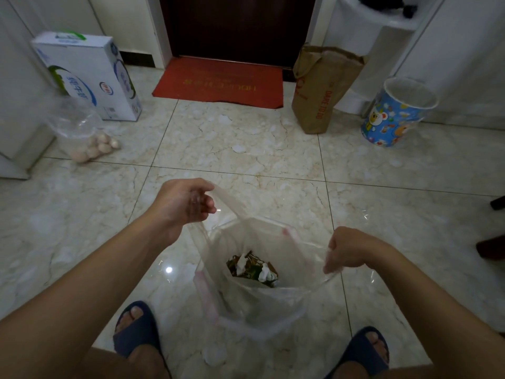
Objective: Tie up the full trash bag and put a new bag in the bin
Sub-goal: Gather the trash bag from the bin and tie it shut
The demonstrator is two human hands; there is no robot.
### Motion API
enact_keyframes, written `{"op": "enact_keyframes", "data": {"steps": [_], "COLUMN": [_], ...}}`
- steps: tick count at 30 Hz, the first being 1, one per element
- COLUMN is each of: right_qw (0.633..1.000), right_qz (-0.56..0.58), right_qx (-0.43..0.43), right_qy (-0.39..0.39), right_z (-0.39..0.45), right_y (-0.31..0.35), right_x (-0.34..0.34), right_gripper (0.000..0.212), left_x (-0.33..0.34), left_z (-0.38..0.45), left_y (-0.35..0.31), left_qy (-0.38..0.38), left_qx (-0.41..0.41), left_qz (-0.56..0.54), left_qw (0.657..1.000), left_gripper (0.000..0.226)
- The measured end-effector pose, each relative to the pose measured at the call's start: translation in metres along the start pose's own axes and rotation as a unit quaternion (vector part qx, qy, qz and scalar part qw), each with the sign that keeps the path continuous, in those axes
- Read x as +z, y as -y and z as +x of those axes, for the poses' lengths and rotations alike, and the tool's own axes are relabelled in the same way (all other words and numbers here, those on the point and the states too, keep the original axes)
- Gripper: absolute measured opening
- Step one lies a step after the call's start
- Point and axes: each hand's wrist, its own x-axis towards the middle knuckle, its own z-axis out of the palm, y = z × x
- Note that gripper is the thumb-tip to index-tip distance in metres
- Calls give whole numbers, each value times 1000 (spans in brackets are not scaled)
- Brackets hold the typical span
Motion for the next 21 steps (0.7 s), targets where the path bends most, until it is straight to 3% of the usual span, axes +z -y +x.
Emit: {"op": "enact_keyframes", "data": {"steps": [2,6,9,13,18,21], "right_qw": [1000,996,978,893,768,726], "right_qz": [-21,74,191,411,605,641], "right_qx": [14,-1,-89,-173,-209,-245], "right_qy": [9,53,-9,-64,-30,41], "right_z": [-9,-29,-43,-59,-73,-80], "right_y": [-4,-11,-12,-6,13,25], "right_x": [3,3,-1,-8,-15,-15], "right_gripper": [17,21,18,15,23,36], "left_x": [-4,-7,-3,1,4,10], "left_z": [-6,-20,-35,-54,-74,-82], "left_y": [0,1,3,3,0,1], "left_qy": [-10,-11,-2,7,58,104], "left_qx": [1,7,42,78,75,44], "left_qz": [-7,-13,20,64,70,19], "left_qw": [1000,1000,999,995,993,993], "left_gripper": [6,8,12,12,17,27]}}
